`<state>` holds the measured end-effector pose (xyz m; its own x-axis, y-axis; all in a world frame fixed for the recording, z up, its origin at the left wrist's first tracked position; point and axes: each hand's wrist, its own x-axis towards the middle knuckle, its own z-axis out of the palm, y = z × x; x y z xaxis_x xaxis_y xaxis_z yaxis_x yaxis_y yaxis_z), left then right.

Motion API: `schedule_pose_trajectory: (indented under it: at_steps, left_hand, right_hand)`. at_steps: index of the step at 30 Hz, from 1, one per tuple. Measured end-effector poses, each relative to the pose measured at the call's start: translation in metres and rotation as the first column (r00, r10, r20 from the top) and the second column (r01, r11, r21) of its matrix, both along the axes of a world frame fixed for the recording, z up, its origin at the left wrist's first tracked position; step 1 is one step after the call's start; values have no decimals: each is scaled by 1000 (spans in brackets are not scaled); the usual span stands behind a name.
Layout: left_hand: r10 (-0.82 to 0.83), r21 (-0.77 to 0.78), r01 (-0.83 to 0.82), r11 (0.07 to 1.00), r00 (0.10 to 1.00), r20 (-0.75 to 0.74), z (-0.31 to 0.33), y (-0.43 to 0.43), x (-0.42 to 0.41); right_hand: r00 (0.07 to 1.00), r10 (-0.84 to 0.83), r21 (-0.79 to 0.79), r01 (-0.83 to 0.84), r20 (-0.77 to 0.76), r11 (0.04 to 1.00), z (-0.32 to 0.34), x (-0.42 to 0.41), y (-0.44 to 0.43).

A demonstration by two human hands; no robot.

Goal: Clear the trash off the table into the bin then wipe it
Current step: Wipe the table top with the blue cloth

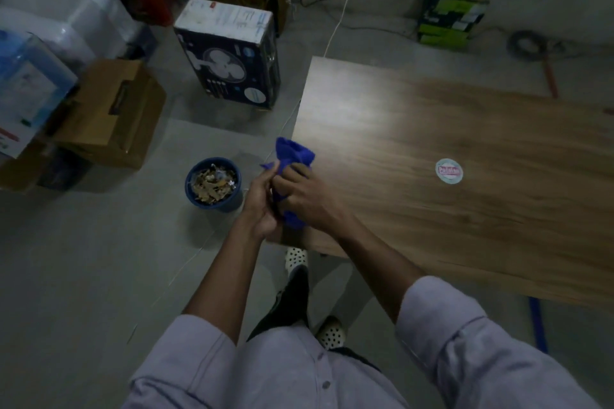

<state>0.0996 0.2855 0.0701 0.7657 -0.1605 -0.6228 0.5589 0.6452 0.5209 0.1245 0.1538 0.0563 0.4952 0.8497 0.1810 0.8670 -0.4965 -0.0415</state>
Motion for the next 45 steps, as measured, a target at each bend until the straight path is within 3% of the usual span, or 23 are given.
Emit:
schedule_pose_trajectory:
  at_steps: [2, 4, 6, 9, 11, 14, 16, 22, 23, 27, 29, 35, 45]
  left_hand:
    - [-21, 175, 29, 984, 999, -48, -18, 1, 30]
    - [44, 452, -19, 892, 998, -44, -37, 0, 55]
    - [89, 704, -68, 707, 996, 6, -42, 0, 94]
    - [-109, 909, -5, 416, 993, 55, -42, 3, 165]
    - [-253, 962, 1, 272, 965, 70, -48, 2, 222]
    - [-409, 965, 33, 262, 909, 80, -70, -20, 295]
    - [-495, 971, 55, 234, 866, 70, -90, -36, 335]
    - [-705, 996, -29, -82, 708, -37, -136, -41, 453]
    - [-715, 995, -32, -93, 698, -45, -142, -41, 458]
    - [-654, 997, -77, 13, 754, 67, -157, -43, 425]
    - [-665, 994, -106, 39, 739, 105, -157, -37, 394]
    - [-701, 999, -33, 6, 713, 28, -144, -13, 283]
    - [-722, 1000, -5, 12, 691, 12, -137, 23, 95]
  right_hand:
    - [996, -36, 95, 43, -76, 995, -14, 13, 0]
    - [984, -133, 256, 160, -119, 953, -24, 13, -1]
    - [945, -256, 319, 312, -205, 895, -33, 19, -2]
    - [832, -402, 274, 517, -382, 811, -48, 33, -10]
    - [719, -482, 218, 644, -502, 734, -60, 48, -15]
    - [559, -550, 207, 793, -621, 572, -71, 82, -19]
    - [535, -572, 232, 824, -622, 518, -73, 111, -26]
    - [495, -655, 287, 868, -570, 406, -87, 172, -59]
    - [481, -661, 278, 876, -576, 394, -92, 173, -62]
    - [425, -660, 231, 902, -620, 364, -105, 159, -59]
    - [380, -657, 212, 922, -651, 324, -104, 154, -55]
    - [237, -665, 173, 972, -708, 162, -95, 149, -52]
    - [280, -649, 152, 957, -708, 248, -78, 71, -29]
